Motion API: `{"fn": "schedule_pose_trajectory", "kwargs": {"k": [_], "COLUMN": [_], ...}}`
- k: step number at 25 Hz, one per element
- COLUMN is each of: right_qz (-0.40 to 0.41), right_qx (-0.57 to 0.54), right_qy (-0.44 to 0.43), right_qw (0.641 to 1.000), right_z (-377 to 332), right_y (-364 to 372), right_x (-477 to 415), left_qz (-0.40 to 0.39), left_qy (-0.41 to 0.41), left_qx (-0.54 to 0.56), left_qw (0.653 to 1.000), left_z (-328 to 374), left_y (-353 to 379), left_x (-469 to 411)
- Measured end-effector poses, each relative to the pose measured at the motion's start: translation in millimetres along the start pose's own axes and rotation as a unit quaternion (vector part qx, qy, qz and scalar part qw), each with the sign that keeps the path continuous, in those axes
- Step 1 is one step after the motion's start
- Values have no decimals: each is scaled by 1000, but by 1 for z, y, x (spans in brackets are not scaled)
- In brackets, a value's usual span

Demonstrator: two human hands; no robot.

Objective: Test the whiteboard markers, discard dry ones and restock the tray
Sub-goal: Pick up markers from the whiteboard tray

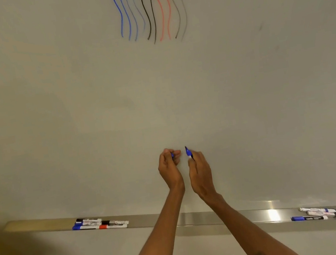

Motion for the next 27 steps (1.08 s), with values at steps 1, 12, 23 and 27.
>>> {"fn": "schedule_pose_trajectory", "kwargs": {"k": [1, 12, 23, 27], "right_qz": [9, 63, 85, 157], "right_qx": [-12, -313, -359, -299], "right_qy": [-18, -79, -146, -164], "right_qw": [1000, 944, 918, 927], "right_z": [-14, -142, -168, -181], "right_y": [-4, -86, -113, -122], "right_x": [-10, -101, -148, -166], "left_qz": [-10, -143, -168, -184], "left_qy": [38, 356, 560, 620], "left_qx": [-16, -186, -266, -305], "left_qw": [999, 904, 766, 699], "left_z": [13, 128, 176, 167], "left_y": [5, 67, 132, 137], "left_x": [-3, -54, -79, -100]}}
Point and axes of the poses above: each hand's wrist, its own x-axis away from the middle knuckle, its own y-axis out of the palm, z = x × y, the point moved 2 cm from there along -x, towards the middle knuckle, and after that the axes turned 5 degrees about x, right-handed, at the moved point
